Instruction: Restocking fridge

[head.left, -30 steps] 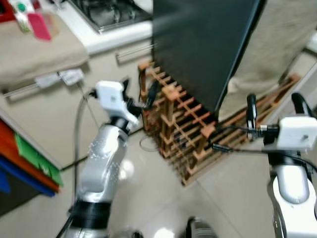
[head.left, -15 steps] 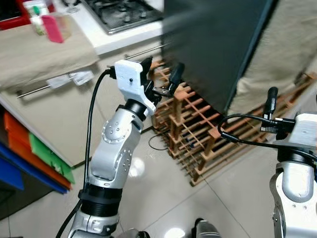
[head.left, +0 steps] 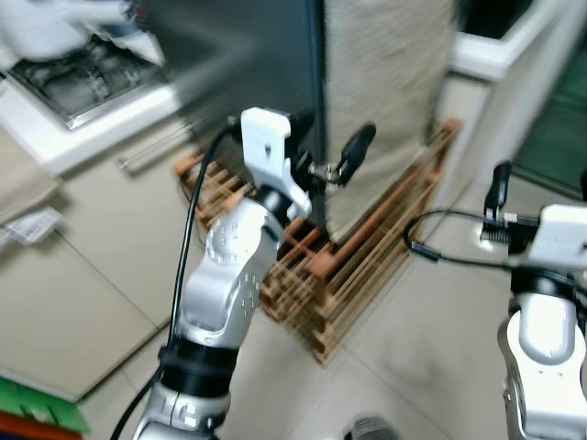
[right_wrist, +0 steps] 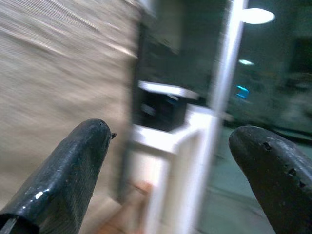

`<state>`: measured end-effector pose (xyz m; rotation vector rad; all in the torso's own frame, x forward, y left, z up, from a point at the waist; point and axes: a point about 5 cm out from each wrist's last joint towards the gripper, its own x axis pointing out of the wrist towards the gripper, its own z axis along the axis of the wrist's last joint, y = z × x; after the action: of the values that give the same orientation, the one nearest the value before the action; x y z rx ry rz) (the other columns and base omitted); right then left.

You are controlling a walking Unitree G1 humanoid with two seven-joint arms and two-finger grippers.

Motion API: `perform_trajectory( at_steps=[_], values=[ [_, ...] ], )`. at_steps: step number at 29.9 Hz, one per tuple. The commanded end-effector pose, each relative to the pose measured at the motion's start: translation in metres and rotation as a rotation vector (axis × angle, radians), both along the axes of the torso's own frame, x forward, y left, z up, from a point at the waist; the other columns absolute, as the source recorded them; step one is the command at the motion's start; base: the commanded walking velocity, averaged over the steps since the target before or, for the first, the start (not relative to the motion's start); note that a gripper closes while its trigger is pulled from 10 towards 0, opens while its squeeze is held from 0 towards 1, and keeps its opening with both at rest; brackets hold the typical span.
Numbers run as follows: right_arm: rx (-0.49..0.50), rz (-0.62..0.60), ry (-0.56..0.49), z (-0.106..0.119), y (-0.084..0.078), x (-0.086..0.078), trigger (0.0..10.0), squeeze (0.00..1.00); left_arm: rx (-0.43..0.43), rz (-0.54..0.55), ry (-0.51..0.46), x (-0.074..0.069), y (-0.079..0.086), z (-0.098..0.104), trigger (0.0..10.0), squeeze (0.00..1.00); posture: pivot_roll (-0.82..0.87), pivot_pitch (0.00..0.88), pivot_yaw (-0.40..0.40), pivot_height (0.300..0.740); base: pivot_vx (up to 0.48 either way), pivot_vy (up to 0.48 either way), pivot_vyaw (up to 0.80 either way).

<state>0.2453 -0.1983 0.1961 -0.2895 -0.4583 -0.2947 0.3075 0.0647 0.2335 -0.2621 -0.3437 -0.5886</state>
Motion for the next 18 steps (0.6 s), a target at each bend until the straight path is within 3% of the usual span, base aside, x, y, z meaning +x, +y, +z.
perform_trajectory(
  at_steps=[1, 5, 14, 18],
  values=[
    [-0.010, 0.027, -0.005, 0.000, 0.003, 0.000, 10.0, 0.00, -0.030, 0.031, 0.033, 0.004, 0.006, -0.001, 10.0, 0.00, -0.23, 0.077, 0.118, 0.740, 0.000, 0.000, 0.00],
    [-0.026, 0.056, -0.017, 0.005, 0.006, 0.004, 10.0, 0.00, -0.089, 0.049, 0.071, 0.011, 0.010, 0.002, 10.0, 0.00, -0.24, 0.086, 0.108, 0.740, 0.000, 0.000, 0.00],
    [-0.026, 0.091, -0.003, 0.004, 0.009, 0.009, 10.0, 0.00, -0.061, 0.015, 0.063, 0.015, 0.002, 0.008, 10.0, 0.00, -0.24, 0.109, 0.091, 0.740, 0.000, 0.000, 0.00],
    [-0.033, 0.112, 0.015, 0.001, 0.011, 0.012, 10.0, 0.00, -0.070, -0.025, 0.156, 0.015, -0.006, -0.006, 10.0, 0.00, -0.24, 0.111, 0.086, 0.740, 0.000, 0.000, 0.00]
  ],
)
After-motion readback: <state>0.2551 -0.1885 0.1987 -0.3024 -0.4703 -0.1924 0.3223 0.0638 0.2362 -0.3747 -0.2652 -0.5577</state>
